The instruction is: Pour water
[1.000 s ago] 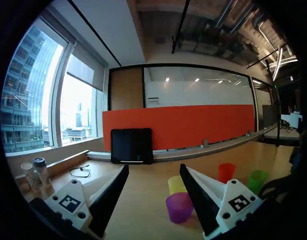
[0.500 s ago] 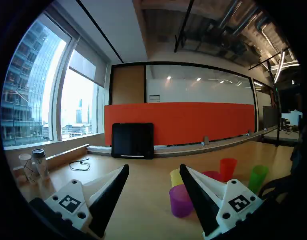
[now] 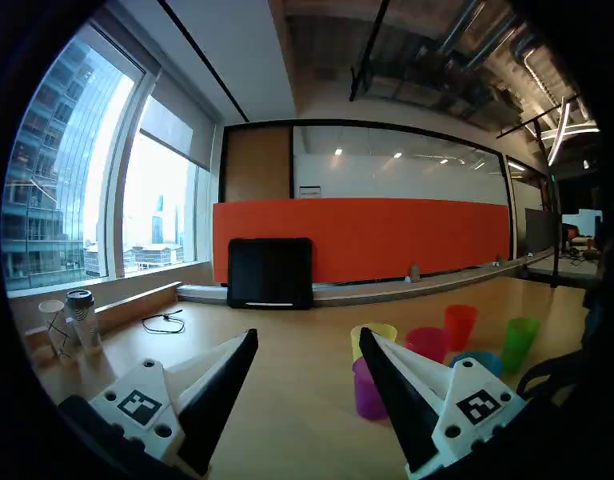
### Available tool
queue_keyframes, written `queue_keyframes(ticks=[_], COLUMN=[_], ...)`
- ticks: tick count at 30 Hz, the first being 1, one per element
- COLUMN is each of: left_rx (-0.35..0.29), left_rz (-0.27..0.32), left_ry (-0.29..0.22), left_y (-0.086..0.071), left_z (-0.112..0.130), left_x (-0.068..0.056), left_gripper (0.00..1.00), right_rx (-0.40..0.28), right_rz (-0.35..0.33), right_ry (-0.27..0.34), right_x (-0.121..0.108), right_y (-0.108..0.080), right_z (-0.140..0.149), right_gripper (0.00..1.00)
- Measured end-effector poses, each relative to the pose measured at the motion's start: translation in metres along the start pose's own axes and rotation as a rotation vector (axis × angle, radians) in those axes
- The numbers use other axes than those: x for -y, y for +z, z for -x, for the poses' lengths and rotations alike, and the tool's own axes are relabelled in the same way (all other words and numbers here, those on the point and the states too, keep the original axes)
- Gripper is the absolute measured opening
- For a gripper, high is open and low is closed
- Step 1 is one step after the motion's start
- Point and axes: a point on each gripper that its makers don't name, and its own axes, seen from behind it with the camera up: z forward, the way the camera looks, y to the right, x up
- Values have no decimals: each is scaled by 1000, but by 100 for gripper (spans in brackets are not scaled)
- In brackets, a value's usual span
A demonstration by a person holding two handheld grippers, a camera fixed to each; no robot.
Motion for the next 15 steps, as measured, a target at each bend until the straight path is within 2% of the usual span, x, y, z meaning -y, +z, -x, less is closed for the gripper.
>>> queue_keyframes(ticks=[15], left_rx=[0], left_rz=[-7], left_ry=[-10], left_y=[-4], left_z=[7], left_x=[11], left_gripper=[94], right_rx=[0], right_rz=[-11], right_ry=[-13], right_x=[8], right_y=[0], right_z=[-3], right_gripper=[100])
